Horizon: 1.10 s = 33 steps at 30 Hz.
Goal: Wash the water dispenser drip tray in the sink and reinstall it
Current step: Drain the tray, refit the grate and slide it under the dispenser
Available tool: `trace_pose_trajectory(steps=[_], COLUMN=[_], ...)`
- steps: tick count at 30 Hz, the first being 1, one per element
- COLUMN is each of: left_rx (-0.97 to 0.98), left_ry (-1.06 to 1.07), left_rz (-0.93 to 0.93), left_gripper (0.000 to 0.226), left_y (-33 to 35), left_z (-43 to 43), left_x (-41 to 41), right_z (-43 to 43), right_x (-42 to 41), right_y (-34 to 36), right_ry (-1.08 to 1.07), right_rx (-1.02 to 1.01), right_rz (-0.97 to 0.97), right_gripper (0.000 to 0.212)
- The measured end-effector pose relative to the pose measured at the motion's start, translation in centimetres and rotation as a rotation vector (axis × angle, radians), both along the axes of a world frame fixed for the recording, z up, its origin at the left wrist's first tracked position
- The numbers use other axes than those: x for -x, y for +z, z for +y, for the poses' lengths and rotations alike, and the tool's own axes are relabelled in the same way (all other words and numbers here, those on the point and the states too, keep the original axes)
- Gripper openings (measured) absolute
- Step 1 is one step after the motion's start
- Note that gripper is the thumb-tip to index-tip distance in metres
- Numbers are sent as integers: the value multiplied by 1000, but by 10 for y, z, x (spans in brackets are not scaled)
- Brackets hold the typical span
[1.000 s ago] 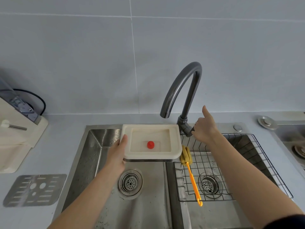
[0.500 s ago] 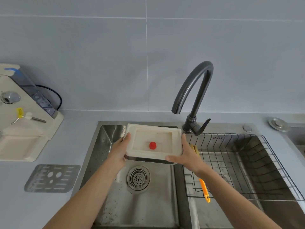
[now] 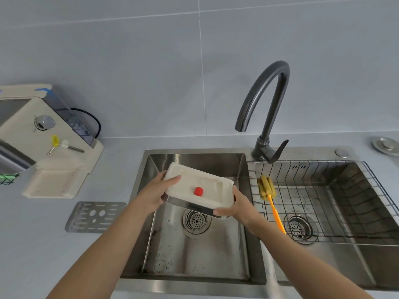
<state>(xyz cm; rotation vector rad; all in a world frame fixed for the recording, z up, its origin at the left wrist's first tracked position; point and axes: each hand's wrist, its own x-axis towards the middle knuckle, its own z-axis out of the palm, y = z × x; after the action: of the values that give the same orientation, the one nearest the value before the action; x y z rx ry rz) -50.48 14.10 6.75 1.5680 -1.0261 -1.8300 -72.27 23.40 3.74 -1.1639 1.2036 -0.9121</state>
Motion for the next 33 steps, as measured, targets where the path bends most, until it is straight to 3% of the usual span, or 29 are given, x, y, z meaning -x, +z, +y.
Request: trace_pose_trajectory(steps=[4, 8, 12, 15, 20, 23, 27, 33], left_rx=[50, 137, 174, 197, 224, 228, 159, 145], left_ry=[-213, -396, -447, -462, -563, -612, -652, -629], left_rz=[-140, -261, -454, -532, -614, -715, -775, -769], left_gripper=[39, 48, 67, 64, 37, 57, 73, 73], left_y=[-1, 1, 0, 2, 9, 11, 6, 10], left_z=[1, -2, -8, -15, -27, -35, -42, -44], left_x=[-3, 0, 4, 9, 24, 32, 37, 38], right_z=[1, -3, -4, -1, 4, 6, 9, -1], right_x=[3, 5, 3, 0, -6, -9, -8, -3], right_y=[-14, -22, -28, -28, -36, -40, -44, -25], right_ry=[-19, -39, -79, -91, -194, -238, -269, -267], right_rx=[-153, -282, -403, -504, -659, -699, -761, -686], right_rz=[-69, -99, -127, -253, -523, -641, -654, -568], right_gripper=[48, 45, 50, 38, 43, 41, 44, 44])
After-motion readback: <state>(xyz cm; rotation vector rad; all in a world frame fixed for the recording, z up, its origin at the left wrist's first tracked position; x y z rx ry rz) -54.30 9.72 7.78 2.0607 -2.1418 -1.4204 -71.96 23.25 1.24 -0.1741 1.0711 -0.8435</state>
